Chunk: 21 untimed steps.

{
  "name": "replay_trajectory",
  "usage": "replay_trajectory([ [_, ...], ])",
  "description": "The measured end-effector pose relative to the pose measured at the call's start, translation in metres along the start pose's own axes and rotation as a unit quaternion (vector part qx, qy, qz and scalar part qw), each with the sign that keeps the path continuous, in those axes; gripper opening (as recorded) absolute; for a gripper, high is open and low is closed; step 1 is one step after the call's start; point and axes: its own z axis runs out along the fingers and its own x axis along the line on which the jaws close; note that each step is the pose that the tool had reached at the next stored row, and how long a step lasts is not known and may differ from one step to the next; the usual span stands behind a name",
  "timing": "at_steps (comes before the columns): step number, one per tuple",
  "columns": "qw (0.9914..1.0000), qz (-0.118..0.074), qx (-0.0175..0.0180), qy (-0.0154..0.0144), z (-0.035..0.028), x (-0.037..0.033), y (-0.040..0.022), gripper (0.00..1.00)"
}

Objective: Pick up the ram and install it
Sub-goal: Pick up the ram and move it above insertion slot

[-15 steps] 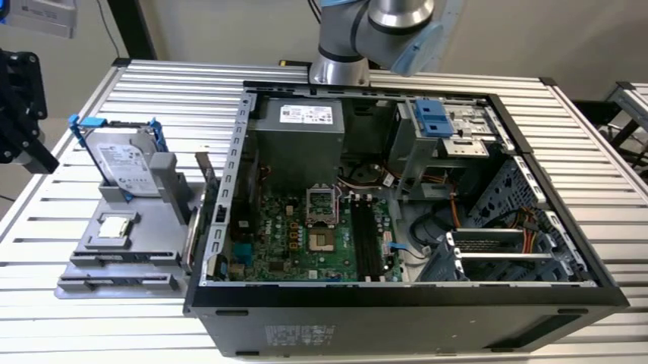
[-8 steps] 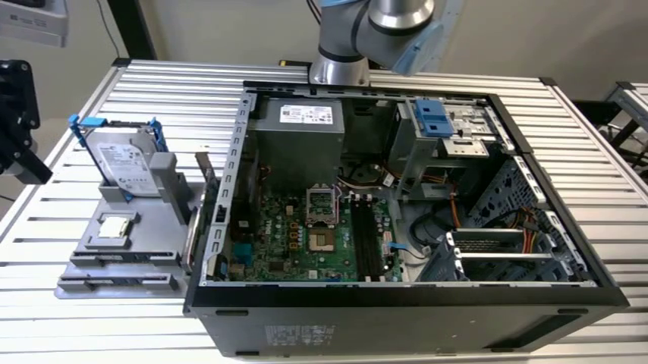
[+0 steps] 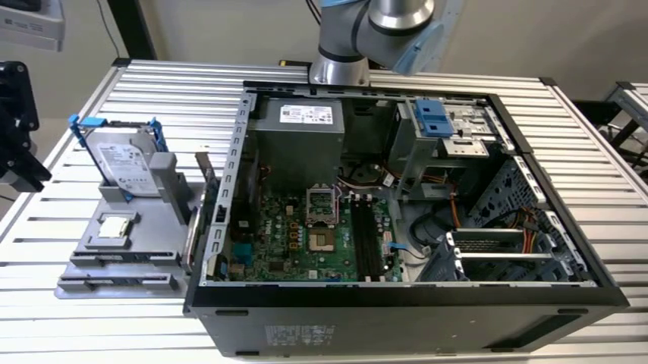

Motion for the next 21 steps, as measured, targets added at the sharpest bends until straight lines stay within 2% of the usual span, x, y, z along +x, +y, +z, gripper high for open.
replay_trajectory([
  [9,1.0,0.0,0.0,0.0001,-0.0001,0.0005,0.0,1.0],
  [13,1.0,0.0,-0.0001,0.0008,0.0052,0.001,0.0001,1.0],
  [21,0.99994,0.0,0.0006,0.0111,0.0147,0.0016,0.0005,1.0],
])
